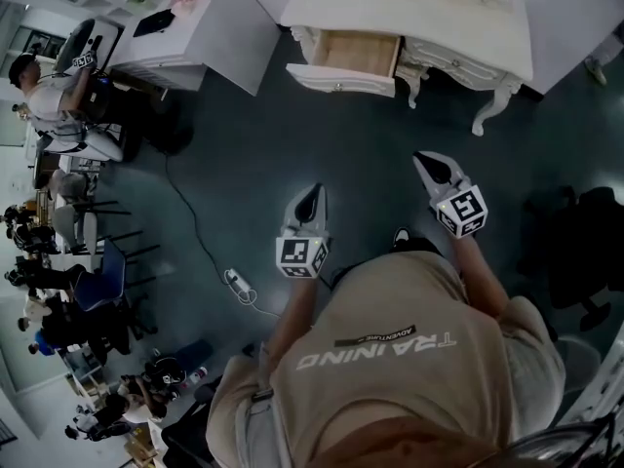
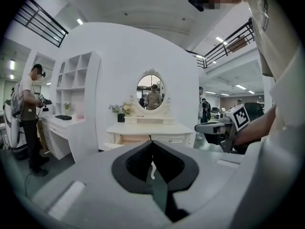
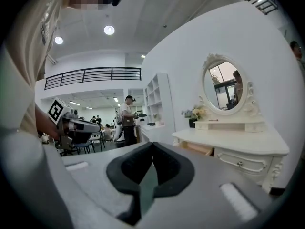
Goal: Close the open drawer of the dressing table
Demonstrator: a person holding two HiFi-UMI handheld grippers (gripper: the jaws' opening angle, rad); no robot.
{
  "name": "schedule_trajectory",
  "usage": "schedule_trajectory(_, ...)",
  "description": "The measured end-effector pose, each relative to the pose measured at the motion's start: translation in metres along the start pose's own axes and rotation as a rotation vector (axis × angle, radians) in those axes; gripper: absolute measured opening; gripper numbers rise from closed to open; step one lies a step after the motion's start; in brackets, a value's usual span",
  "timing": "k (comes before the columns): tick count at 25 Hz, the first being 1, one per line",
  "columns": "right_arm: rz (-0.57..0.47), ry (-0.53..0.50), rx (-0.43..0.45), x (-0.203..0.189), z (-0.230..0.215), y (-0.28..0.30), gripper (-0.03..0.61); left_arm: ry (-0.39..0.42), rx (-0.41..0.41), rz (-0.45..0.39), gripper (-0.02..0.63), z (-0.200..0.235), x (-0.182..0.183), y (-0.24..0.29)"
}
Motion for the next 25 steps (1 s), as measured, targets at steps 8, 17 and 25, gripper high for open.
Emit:
schedule_trajectory(8,0.037,0.034,0.035,-0.001,-0.037,0.049,0.005,-0.05,-0.018,0.026,0.006,0.011,0.002,0.047)
schedule_trajectory(17,0.036,0.021,-0.053,0.029,-0.024,0.114,0.005,-0.048,-0.036,0.036,0.006,0.101,-0.001,0.082)
schedule_trajectory(25,0.015,-0.08,-0.124,0.058,0.001,0.177,0.005,-0.01,-0.193,-0.056,0.006,0.16,0.023,0.13)
Point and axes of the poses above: the fingertips, and each gripper's own axes: y forward along the fingers, z to its left, x out of its top, the point moved 7 cm from there along -y, backward along the fingers, and after that the axes turned 12 degrees about x, right-handed, at the moved point
